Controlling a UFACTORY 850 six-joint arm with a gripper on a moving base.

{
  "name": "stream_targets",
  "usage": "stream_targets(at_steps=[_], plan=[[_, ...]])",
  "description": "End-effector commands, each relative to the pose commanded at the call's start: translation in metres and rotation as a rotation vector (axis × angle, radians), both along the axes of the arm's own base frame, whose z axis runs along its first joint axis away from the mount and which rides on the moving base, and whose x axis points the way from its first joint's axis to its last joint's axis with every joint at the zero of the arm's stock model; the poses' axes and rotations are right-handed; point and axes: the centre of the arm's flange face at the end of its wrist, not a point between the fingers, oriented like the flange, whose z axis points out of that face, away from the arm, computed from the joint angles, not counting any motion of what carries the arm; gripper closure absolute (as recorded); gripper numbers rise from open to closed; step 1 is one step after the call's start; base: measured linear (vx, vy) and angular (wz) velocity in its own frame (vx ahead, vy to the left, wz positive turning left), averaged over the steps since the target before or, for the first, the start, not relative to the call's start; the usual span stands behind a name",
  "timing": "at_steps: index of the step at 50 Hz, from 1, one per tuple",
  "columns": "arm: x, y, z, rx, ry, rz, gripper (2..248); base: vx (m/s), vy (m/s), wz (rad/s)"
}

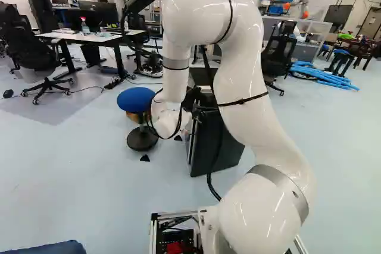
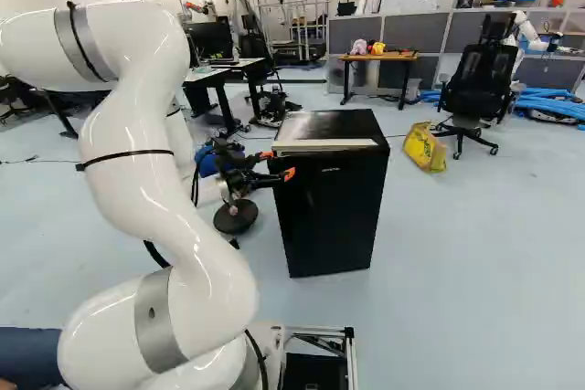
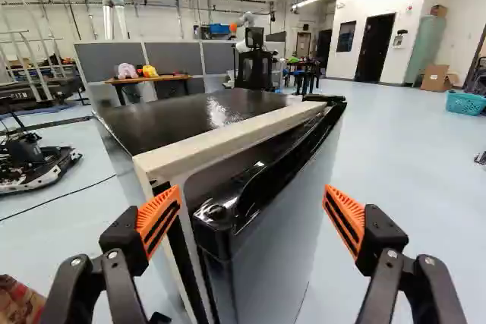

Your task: Grab a drink from the fridge

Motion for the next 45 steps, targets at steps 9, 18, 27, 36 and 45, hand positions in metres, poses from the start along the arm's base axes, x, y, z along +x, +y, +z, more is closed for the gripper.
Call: stream_targets(at_steps=[9, 18, 27, 36, 45], plan=[[-0.018, 0.003, 0.001, -0.010, 0.018, 0.009, 3, 0.000, 0.000, 0.000], [-0.026, 0.002, 0.001, -0.015, 0.025, -0.001, 3, 0.000, 0.000, 0.000], [-0.029, 0.000, 0.002, -0.020, 0.023, -0.019, 3, 0.000, 0.000, 0.000], [-0.030, -0.001, 0.003, -0.029, 0.015, -0.044, 3, 0.000, 0.000, 0.000], [-0.033, -0.003, 0.004, -0.038, 0.009, -0.074, 3, 0.000, 0.000, 0.000]])
